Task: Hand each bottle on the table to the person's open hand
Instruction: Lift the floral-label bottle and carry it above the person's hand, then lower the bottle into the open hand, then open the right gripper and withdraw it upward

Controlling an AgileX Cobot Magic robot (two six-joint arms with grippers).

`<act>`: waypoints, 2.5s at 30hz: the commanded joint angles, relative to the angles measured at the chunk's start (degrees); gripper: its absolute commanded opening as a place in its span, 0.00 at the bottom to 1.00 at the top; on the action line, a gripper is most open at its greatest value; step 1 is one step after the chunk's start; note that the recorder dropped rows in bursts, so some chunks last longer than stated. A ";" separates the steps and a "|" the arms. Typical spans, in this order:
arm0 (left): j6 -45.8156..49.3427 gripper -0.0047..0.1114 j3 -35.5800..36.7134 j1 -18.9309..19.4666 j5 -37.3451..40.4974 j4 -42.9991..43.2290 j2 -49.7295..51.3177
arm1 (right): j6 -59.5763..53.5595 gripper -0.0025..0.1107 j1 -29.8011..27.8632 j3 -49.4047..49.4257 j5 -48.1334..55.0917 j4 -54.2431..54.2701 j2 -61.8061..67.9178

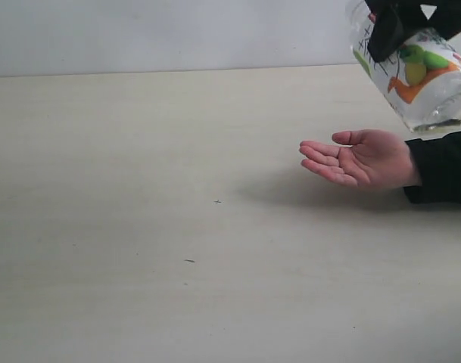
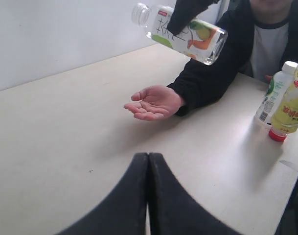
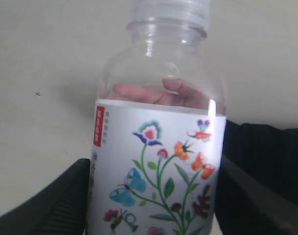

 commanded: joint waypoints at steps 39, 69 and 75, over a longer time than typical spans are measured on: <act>0.06 0.04 0.32 -0.15 -0.23 0.58 -0.23 | 6.40 0.02 0.19 21.35 -37.42 -0.16 12.55; 0.06 0.04 0.32 -0.15 -0.23 0.58 -0.23 | 6.01 0.74 0.19 21.35 -36.53 -0.54 12.30; 0.06 0.04 0.32 -0.15 -0.23 0.58 -0.23 | 5.90 0.74 0.19 21.35 -36.86 -0.54 7.68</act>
